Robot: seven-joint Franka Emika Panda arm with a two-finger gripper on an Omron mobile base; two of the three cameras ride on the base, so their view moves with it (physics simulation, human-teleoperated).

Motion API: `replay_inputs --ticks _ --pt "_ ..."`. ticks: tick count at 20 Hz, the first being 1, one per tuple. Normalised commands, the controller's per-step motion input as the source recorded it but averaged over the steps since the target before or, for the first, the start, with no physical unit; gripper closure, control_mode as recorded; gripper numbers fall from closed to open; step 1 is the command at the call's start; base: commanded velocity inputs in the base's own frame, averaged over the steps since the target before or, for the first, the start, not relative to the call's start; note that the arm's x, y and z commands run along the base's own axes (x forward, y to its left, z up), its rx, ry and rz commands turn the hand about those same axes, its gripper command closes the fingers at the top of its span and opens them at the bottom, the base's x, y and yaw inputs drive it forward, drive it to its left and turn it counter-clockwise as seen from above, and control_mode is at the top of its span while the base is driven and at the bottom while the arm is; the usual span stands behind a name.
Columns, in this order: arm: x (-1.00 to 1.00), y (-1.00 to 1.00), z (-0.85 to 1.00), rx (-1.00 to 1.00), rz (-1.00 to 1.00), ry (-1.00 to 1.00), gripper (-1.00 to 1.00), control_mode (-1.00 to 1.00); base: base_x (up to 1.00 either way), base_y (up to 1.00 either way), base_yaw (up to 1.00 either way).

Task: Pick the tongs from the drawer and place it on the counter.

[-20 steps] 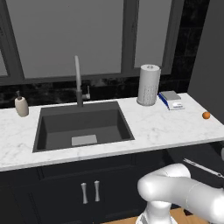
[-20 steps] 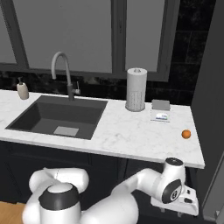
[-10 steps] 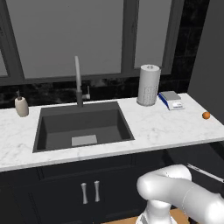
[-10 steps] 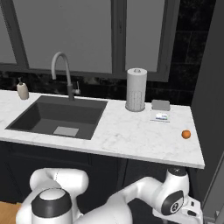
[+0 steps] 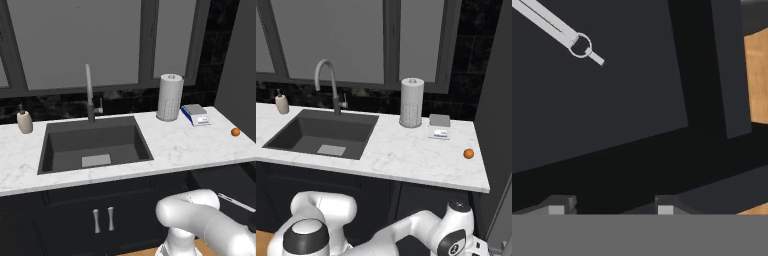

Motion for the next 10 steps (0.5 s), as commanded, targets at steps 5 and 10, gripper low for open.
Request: replay_inputs --ticks 5,10 --pt "-0.49 0.0 -0.2 0.0 0.0 0.02 -1.0 -1.0 0.0 0.0 0.0" --pt "-0.38 0.0 -0.09 0.0 0.0 0.04 -1.0 -1.0 0.0 0.0 0.0"
